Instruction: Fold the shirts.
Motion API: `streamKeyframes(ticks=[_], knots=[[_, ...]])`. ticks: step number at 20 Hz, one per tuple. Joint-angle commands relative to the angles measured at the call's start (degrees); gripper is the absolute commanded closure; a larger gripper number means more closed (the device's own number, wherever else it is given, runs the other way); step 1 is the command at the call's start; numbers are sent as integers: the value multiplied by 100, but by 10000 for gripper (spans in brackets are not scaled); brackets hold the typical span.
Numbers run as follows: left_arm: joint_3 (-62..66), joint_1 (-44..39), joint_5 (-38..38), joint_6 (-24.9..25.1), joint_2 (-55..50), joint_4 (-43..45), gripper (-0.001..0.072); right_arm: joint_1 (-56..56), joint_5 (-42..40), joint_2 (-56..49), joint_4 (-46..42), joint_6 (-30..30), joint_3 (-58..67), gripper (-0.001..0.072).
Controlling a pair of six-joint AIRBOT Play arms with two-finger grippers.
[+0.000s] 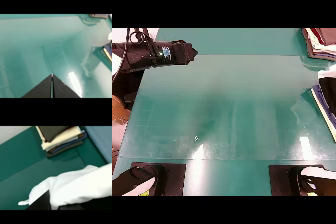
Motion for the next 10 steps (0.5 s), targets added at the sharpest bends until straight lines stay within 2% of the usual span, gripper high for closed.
streamKeyframes(ticks=[1, 4, 5, 7, 8, 10], knots=[[0, -2, -79, 13, -4, 35, 684, -579, 382, 503, -1082, 0, -802, 695], [2, -2, -83, 13, -4, 37, 684, -1169, 693, 848, -1742, 0, -1611, 691], [2, -2, -83, 13, -4, 37, 684, -1379, 774, 951, -1834, 0, -1893, 649], [2, -2, -81, 13, -4, 37, 684, -1751, 855, 1106, -1899, -4, -2358, 308], [2, -2, -81, 15, -4, 37, 684, -1884, 883, 1169, -1869, -4, -2522, 240], [2, -2, -81, 15, -4, 37, 684, -1943, 850, 1316, -1694, -2, -2715, 238]])
